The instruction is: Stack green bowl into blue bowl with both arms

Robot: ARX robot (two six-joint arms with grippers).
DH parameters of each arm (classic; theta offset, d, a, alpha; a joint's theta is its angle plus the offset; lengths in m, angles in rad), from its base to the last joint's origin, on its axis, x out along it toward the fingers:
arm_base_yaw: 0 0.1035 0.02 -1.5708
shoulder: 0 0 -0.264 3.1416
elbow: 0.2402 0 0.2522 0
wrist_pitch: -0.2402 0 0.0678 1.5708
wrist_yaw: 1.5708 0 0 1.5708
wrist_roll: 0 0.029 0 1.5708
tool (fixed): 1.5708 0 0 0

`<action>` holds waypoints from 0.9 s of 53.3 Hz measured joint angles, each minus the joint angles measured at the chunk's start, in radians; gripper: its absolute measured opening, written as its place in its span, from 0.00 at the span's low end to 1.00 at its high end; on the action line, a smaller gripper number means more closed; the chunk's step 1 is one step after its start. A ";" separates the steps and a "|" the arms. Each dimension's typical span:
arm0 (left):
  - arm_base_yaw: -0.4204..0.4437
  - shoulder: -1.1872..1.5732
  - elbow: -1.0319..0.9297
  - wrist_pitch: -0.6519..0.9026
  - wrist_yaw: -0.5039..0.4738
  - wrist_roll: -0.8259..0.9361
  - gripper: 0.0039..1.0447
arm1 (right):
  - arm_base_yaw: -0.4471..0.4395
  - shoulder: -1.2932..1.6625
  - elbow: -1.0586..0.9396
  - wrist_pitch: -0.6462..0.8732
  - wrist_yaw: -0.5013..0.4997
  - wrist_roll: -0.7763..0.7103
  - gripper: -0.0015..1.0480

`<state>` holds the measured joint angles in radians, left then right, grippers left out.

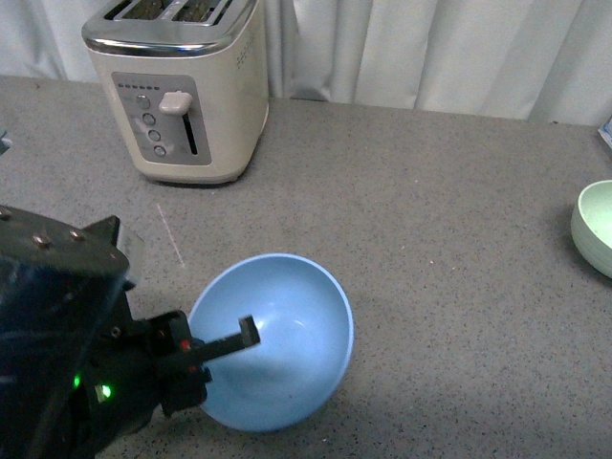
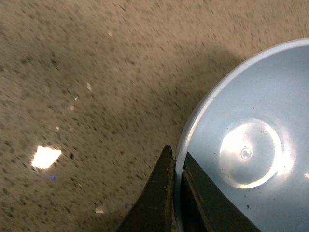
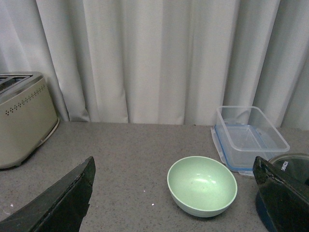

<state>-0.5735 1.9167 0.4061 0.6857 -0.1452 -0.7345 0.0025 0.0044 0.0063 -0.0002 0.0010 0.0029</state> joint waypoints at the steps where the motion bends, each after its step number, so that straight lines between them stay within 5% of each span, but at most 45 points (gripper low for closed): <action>1: -0.007 0.001 -0.002 0.003 0.000 0.000 0.04 | 0.000 0.000 0.000 0.000 0.000 0.000 0.91; 34: -0.210 0.066 0.026 0.045 0.021 -0.138 0.04 | 0.000 0.000 0.000 0.000 0.000 0.000 0.91; 48: -0.212 0.100 0.061 0.053 0.068 -0.246 0.04 | 0.000 0.000 0.000 0.000 0.000 0.000 0.91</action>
<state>-0.7860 2.0163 0.4671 0.7387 -0.0776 -0.9810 0.0025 0.0044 0.0063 -0.0002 0.0010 0.0032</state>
